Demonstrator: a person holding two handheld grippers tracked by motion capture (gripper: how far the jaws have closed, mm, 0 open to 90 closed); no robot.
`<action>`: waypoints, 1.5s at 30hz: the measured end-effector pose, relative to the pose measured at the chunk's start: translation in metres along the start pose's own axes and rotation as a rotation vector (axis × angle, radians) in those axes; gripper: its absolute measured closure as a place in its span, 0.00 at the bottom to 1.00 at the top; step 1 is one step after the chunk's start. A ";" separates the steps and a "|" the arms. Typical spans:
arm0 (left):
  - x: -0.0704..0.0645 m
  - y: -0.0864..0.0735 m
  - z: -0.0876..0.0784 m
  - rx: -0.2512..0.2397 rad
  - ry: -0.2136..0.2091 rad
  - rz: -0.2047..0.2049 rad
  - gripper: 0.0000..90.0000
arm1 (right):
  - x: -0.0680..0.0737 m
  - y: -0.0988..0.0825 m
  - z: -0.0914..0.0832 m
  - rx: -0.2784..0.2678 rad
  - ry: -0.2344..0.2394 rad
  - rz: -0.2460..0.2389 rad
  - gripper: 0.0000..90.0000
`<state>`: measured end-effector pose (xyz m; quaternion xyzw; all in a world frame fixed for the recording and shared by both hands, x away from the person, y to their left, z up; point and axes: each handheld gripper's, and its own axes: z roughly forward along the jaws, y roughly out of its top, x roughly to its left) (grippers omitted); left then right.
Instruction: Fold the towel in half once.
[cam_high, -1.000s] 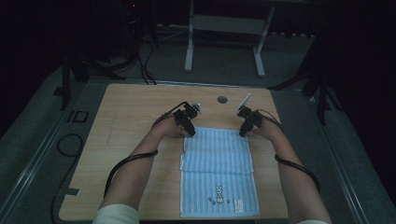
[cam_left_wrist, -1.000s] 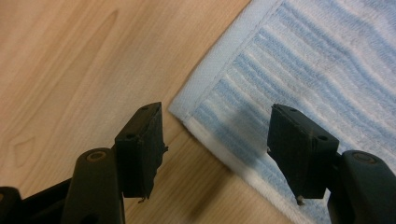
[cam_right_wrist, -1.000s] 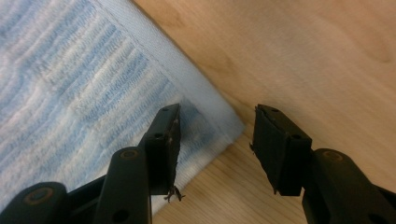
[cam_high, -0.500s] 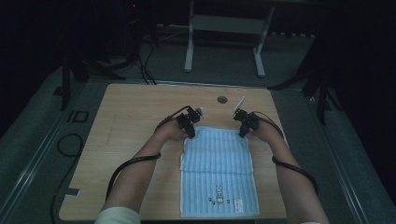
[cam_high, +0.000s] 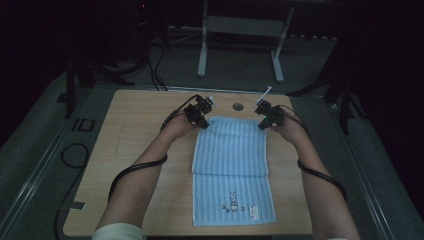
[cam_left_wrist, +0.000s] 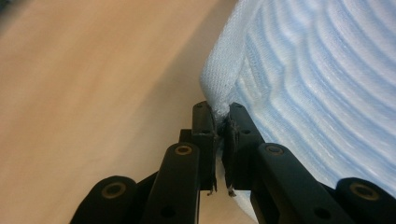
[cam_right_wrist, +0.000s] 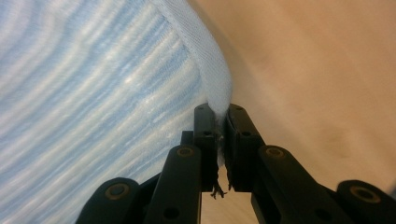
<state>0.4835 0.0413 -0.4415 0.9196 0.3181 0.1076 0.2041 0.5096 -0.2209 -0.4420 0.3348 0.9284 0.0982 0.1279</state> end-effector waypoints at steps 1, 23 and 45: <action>0.002 0.002 -0.008 -0.005 0.012 0.001 0.93 | 0.000 0.000 0.000 0.000 0.000 0.000 0.93; -0.044 -0.038 -0.105 -0.178 0.027 0.115 0.92 | 0.049 -0.027 -0.131 -0.297 -0.170 -0.181 0.93; -0.172 -0.167 -0.037 0.046 -0.239 0.302 0.68 | 0.176 -0.192 -0.054 -0.125 0.132 -0.263 0.76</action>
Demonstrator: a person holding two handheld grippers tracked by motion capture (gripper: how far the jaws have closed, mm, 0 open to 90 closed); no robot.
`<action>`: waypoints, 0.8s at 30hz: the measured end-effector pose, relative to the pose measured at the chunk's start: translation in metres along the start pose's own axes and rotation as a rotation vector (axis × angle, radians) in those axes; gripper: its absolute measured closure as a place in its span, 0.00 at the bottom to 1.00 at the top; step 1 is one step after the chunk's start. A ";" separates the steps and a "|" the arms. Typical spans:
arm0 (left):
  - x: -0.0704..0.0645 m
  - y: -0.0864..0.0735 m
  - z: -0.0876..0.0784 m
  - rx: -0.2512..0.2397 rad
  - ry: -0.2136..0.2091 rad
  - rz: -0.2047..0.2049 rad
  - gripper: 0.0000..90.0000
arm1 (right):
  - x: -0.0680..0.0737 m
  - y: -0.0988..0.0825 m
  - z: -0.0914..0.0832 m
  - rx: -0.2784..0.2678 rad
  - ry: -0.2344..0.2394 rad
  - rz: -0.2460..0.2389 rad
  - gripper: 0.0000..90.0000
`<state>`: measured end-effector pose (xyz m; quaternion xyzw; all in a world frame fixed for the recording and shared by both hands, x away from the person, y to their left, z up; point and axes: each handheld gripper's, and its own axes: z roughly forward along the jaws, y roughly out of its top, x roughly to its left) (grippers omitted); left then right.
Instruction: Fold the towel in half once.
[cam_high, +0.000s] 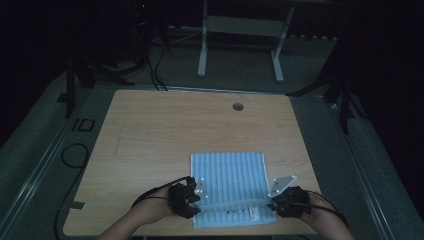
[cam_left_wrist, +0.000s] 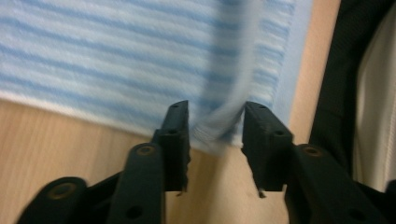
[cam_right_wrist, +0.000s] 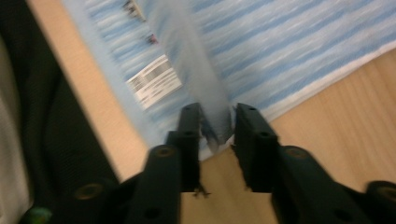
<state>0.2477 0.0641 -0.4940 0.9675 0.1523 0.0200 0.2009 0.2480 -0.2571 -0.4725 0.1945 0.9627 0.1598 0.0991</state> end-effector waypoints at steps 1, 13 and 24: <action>0.001 -0.002 -0.003 -0.007 -0.025 -0.016 0.67 | 0.001 -0.002 -0.004 -0.009 -0.012 0.006 0.75; 0.039 -0.004 -0.009 -0.003 0.028 -0.125 0.52 | -0.046 0.009 -0.009 -0.075 -0.057 0.071 0.64; 0.088 0.002 -0.003 0.037 0.064 -0.182 0.49 | -0.092 0.033 0.026 -0.032 -0.014 0.110 0.63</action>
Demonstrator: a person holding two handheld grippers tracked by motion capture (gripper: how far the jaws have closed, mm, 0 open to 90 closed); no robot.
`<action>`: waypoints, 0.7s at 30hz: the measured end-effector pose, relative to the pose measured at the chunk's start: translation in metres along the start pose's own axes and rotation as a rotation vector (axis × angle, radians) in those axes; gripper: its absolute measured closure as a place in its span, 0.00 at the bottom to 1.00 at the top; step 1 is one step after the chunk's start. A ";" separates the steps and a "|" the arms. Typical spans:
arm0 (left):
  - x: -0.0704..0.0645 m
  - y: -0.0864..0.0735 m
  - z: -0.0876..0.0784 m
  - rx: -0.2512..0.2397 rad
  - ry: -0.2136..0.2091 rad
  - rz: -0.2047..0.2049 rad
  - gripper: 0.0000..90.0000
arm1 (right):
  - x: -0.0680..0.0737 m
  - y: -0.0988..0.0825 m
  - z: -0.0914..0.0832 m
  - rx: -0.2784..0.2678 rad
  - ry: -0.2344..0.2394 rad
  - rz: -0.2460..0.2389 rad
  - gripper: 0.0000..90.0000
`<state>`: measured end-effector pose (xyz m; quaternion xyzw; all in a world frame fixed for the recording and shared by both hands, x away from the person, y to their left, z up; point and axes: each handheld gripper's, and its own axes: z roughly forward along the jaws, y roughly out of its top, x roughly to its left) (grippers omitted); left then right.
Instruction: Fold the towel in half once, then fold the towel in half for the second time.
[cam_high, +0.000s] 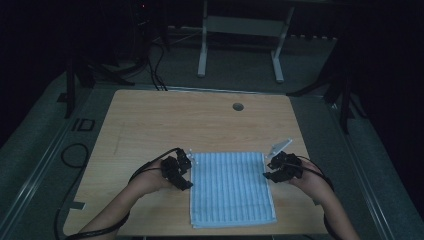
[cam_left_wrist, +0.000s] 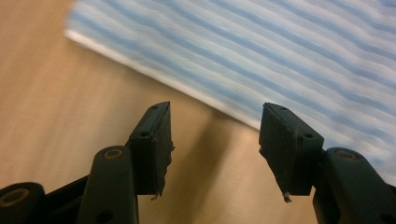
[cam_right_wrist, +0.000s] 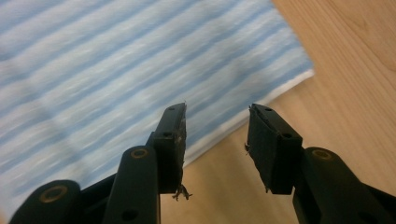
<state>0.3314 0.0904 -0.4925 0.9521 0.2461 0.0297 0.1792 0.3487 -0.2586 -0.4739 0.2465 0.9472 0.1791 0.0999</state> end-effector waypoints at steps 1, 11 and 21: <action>0.005 0.002 0.001 -0.003 0.003 -0.014 0.49 | -0.004 0.002 0.003 0.010 0.006 0.000 0.62; 0.043 0.035 0.012 -0.014 0.039 -0.059 0.43 | -0.052 0.040 0.028 0.144 0.006 0.113 0.53; 0.083 0.059 0.025 -0.024 0.028 -0.137 0.43 | -0.083 0.067 0.052 0.202 0.020 0.194 0.52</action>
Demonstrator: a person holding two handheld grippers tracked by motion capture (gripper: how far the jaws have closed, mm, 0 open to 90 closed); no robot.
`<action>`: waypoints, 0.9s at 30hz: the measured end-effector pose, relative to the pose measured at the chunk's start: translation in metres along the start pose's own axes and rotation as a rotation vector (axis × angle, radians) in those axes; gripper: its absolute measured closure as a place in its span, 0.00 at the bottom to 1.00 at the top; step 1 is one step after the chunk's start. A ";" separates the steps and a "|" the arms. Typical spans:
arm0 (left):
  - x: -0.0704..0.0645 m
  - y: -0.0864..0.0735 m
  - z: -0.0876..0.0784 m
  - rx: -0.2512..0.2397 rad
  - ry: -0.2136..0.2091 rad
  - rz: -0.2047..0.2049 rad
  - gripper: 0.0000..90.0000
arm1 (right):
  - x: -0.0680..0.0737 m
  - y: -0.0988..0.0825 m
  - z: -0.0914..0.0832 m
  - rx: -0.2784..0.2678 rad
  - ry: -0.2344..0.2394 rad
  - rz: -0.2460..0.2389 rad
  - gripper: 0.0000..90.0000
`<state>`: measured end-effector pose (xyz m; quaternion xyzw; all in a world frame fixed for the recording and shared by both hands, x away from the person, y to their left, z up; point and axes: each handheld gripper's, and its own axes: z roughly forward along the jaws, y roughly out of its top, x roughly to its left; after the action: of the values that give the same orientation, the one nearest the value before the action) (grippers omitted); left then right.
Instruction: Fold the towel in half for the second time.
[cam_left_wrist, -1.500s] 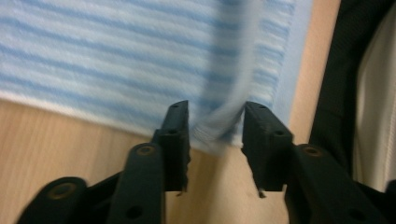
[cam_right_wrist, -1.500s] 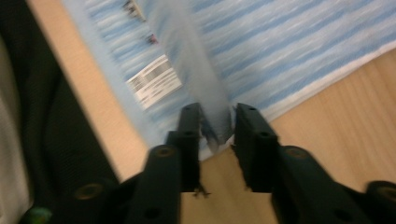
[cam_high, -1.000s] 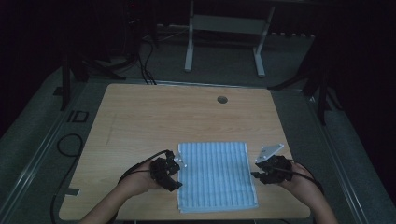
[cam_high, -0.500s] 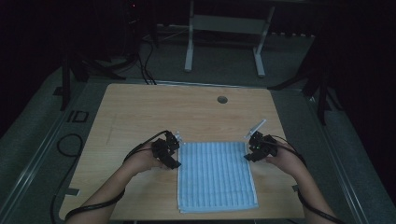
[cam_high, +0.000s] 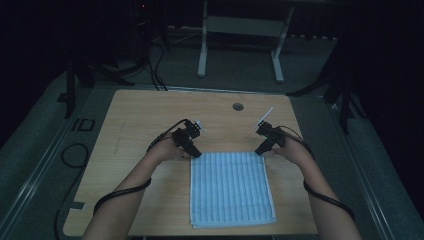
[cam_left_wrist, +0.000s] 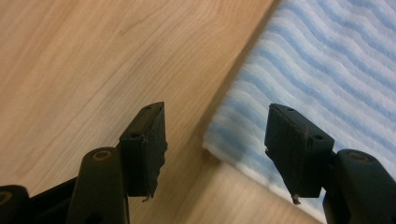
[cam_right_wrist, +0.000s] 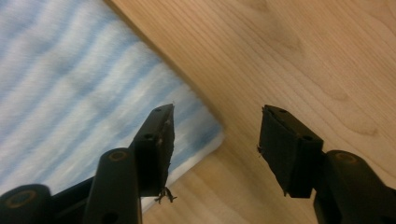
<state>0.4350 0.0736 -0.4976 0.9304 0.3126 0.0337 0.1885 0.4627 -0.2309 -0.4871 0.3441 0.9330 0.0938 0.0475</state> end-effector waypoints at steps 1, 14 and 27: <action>0.003 0.000 0.003 0.011 -0.008 -0.004 0.43 | 0.000 0.001 0.003 0.011 0.001 -0.002 0.52; 0.003 0.002 0.027 0.067 -0.070 0.015 0.77 | 0.001 0.004 0.028 0.094 0.076 -0.017 0.87; 0.021 0.018 -0.017 -0.016 0.048 -0.014 0.97 | 0.004 0.024 -0.008 -0.020 -0.044 -0.073 0.96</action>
<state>0.4589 0.0781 -0.4760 0.9255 0.3234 0.0570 0.1886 0.4741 -0.2111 -0.4747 0.3115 0.9426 0.0939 0.0748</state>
